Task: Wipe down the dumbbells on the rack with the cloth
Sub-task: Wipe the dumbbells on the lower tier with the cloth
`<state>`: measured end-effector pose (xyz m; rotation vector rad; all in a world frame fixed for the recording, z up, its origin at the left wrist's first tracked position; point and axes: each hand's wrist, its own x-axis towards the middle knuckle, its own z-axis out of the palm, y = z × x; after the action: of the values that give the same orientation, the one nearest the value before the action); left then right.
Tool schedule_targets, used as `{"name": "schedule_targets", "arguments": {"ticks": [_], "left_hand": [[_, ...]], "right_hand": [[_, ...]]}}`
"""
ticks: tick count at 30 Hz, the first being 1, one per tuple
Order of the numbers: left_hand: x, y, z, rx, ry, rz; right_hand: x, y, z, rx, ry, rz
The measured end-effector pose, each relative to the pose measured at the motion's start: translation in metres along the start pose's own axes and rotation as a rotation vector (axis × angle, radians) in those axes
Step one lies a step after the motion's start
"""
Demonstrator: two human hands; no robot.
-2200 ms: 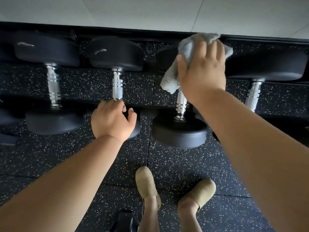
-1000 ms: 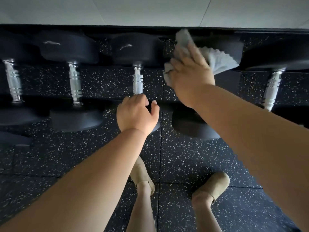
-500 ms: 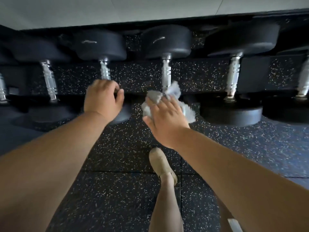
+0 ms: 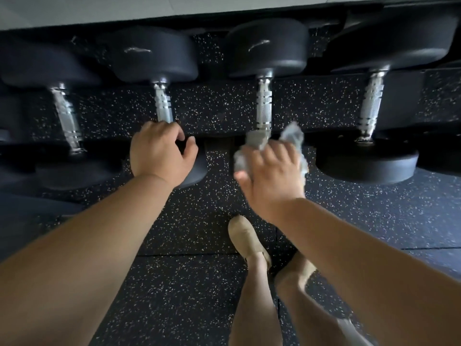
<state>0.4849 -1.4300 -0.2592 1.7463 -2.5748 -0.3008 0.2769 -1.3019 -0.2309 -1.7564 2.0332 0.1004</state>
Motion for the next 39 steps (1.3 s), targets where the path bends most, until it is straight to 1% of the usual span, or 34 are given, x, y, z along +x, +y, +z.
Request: {"name": "schedule_targets", "arguments": {"ticks": [2, 3, 4, 5, 6, 8, 10, 12, 14, 18, 19, 21, 23, 24, 25, 28, 29, 31, 32, 33, 36, 38, 39], "left_hand": [[0.0, -0.001, 0.001, -0.003, 0.008, 0.006], [0.0, -0.001, 0.002, -0.007, 0.015, 0.008], [0.0, -0.001, 0.003, -0.008, 0.024, 0.003], [-0.001, -0.002, 0.003, -0.005, 0.031, -0.006], [-0.001, -0.001, 0.003, -0.002, 0.037, -0.013], [-0.001, 0.0, 0.003, -0.011, 0.047, -0.015], [-0.002, 0.001, 0.002, -0.012, 0.053, -0.03], [-0.003, 0.001, 0.004, -0.004, 0.063, -0.038], [-0.003, 0.001, 0.005, 0.001, 0.077, -0.052], [-0.003, 0.001, 0.006, 0.019, 0.081, -0.058], [-0.003, 0.001, 0.006, 0.031, 0.074, -0.053], [-0.003, 0.0, 0.007, 0.032, 0.058, -0.048], [-0.003, -0.001, 0.007, 0.003, 0.056, -0.063], [-0.002, -0.002, 0.007, -0.006, 0.058, -0.077], [-0.002, -0.002, 0.007, -0.011, 0.058, -0.086], [-0.002, -0.003, 0.008, -0.003, 0.055, -0.08], [-0.002, -0.003, 0.008, 0.0, 0.055, -0.081], [-0.003, -0.003, 0.008, -0.004, 0.056, -0.081], [-0.003, -0.003, 0.008, -0.007, 0.059, -0.074], [-0.004, -0.003, 0.008, -0.004, 0.062, -0.063], [-0.003, -0.002, 0.007, 0.017, 0.044, -0.041], [-0.002, -0.001, 0.007, 0.02, 0.028, -0.043], [-0.002, -0.002, 0.006, 0.021, 0.024, -0.04]], "right_hand": [[0.003, -0.019, 0.001, -0.065, -0.068, -0.177], [0.005, -0.021, 0.001, -0.086, -0.103, -0.237], [0.007, -0.018, 0.001, -0.096, -0.114, -0.276], [0.007, -0.011, 0.003, -0.09, -0.075, -0.29], [0.005, 0.0, 0.005, -0.053, -0.003, -0.274], [-0.005, 0.031, 0.01, 0.032, 0.146, -0.14], [-0.015, 0.056, 0.012, 0.108, 0.176, 0.034], [-0.016, 0.056, 0.014, 0.154, 0.177, 0.087], [-0.008, 0.037, 0.015, 0.12, 0.203, 0.036], [0.016, -0.01, 0.035, -0.096, 0.262, -0.252], [0.021, -0.018, 0.039, -0.126, 0.293, -0.279], [0.025, -0.021, 0.044, -0.109, 0.35, -0.291], [0.017, -0.01, 0.038, -0.055, 0.35, -0.272], [0.009, 0.003, 0.034, -0.044, 0.315, -0.224], [0.001, 0.018, 0.033, -0.005, 0.294, -0.125], [-0.018, 0.052, 0.03, 0.272, 0.287, 0.304], [-0.02, 0.052, 0.034, 0.377, 0.265, 0.388], [-0.017, 0.037, 0.038, 0.5, 0.254, 0.458], [-0.016, 0.025, 0.037, 0.5, 0.265, 0.453], [-0.014, 0.015, 0.036, 0.444, 0.281, 0.412], [-0.012, -0.009, 0.041, 0.155, 0.321, 0.145], [-0.008, -0.006, 0.041, 0.065, 0.341, -0.013], [-0.006, 0.002, 0.042, 0.061, 0.34, -0.033]]}}
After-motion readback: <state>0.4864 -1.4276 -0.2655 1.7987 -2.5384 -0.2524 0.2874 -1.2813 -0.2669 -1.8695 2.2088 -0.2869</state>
